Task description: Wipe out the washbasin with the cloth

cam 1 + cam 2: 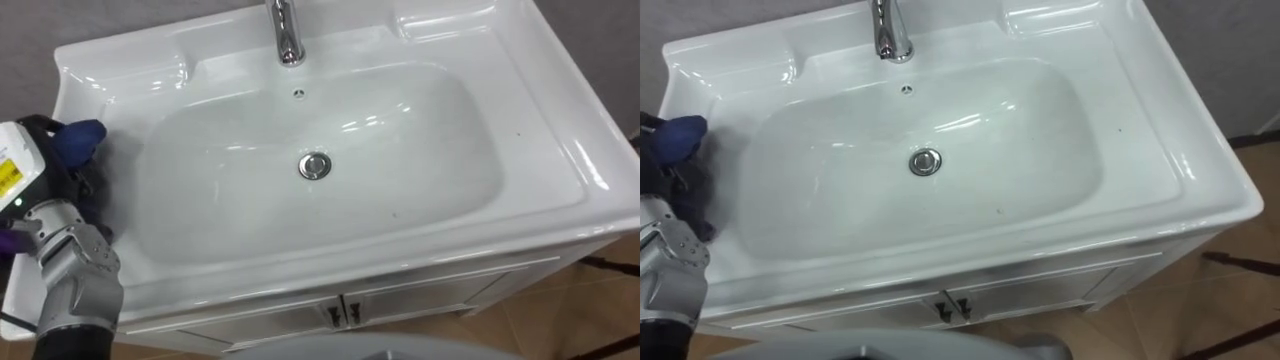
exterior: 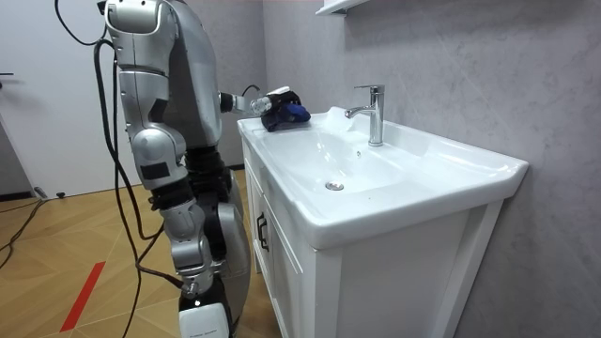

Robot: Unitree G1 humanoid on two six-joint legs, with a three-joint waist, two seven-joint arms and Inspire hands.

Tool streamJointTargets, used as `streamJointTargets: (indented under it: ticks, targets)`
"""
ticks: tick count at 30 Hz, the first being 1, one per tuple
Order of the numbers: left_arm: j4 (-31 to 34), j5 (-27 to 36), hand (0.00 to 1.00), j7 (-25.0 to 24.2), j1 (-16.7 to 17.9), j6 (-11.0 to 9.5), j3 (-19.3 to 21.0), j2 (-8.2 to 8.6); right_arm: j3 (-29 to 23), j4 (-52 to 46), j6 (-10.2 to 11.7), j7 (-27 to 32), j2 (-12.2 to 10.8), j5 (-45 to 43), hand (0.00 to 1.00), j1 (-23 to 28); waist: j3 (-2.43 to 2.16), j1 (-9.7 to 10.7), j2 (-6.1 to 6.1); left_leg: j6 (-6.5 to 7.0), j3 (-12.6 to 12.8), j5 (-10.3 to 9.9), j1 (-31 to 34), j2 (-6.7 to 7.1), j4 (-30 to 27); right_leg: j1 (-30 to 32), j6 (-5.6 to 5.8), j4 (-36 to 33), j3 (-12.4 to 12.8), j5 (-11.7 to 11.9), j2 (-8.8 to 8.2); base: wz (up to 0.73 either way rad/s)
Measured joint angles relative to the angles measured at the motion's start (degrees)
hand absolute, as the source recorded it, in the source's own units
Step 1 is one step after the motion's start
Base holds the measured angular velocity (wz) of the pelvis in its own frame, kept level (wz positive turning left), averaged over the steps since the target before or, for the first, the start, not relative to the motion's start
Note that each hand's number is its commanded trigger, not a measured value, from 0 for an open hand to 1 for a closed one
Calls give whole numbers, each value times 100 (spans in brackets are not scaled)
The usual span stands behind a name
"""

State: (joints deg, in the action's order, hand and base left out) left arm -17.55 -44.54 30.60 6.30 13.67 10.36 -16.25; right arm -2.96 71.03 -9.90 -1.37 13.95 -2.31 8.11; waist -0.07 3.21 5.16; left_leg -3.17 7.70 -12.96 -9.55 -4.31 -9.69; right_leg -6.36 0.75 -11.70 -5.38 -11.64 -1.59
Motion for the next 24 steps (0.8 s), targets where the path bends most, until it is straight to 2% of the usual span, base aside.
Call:
streamJointTargets:
  ticks: [2, 3, 4, 5, 7, 15, 24]
  targets:
    - [2, 0, 100, 0, 0, -5, 0, 0, 0, 0, 0, -1, 0, 0, 0, 1, 0, 10, 0, 0, 0, 0, -1, 0, -1, 1, 0, 0, 0, 0, 0, 0]
    - [2, 0, 89, 0, 0, -5, 0, 0, 0, 0, 0, -1, 0, 0, 0, 1, 0, 11, 0, 0, 0, 0, -1, 0, -1, 1, 0, -1, 0, 0, 0, 0]
    - [2, 0, 62, 0, 0, -6, 0, 0, 0, 0, 2, 0, 0, -1, 0, 0, 0, 12, -1, 0, 0, 0, -1, 0, -1, 1, 0, -1, 0, 0, 0, 0]
    - [2, 0, 45, 0, 0, -9, 0, 0, 0, 0, 2, 0, 0, -1, 0, 0, 1, 13, -1, 0, 0, 0, -1, 0, -1, 2, 0, 0, 0, 0, 0, 0]
    - [2, -1, 0, 0, 0, -22, 1, 0, 0, 0, 2, 0, -2, -2, 0, 0, 1, 19, -12, 0, 0, 0, -1, 0, -1, 6, 0, -1, 1, 0, 0, 0]
    - [-1, -1, 0, 1, 0, -34, 0, 0, -12, -12, 1, 0, -4, -4, 0, -1, 0, 17, -77, 0, 7, 0, -2, 0, 6, -12, 0, 0, 12, 0, 2, 0]
    - [-1, -1, 0, 3, 0, -34, 0, 0, -12, -17, 0, 15, -4, -4, 0, 0, -5, 19, -67, 0, 16, 0, -4, 0, 6, -12, 1, 2, 19, 0, 2, 0]
